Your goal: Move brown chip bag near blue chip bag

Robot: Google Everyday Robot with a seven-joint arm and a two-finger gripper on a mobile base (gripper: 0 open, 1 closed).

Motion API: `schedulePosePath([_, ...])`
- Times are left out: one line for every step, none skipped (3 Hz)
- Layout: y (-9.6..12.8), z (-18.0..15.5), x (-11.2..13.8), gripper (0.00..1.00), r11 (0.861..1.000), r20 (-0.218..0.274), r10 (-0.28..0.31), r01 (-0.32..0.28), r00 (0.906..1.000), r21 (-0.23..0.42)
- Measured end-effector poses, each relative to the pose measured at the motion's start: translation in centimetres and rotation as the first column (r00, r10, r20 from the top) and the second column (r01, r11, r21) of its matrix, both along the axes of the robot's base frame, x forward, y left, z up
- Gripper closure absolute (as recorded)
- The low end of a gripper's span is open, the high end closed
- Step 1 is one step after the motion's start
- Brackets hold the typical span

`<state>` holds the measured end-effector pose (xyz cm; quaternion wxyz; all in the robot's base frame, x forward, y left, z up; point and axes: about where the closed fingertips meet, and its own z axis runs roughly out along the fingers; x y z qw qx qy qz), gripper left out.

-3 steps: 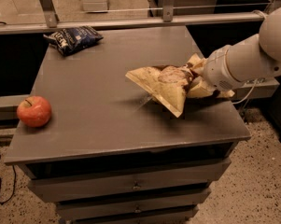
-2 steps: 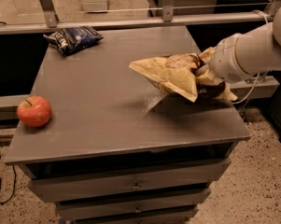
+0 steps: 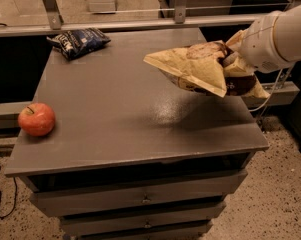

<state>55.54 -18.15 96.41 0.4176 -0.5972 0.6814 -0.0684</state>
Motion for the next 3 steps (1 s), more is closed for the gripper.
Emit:
schedulePosePath([1.6, -0.4, 1.9, 1.0, 0.999, 0.022, 0.038, -0.038, 0.999, 0.001])
schedulePosePath([4.6, -2.0, 8.5, 1.0, 0.996, 0.088, 0.08, -0.082, 0.9929, 0.018])
schedulePosePath([6.4, -3.0, 13.1, 1.0, 0.996, 0.15, 0.088, -0.091, 0.9848, 0.016])
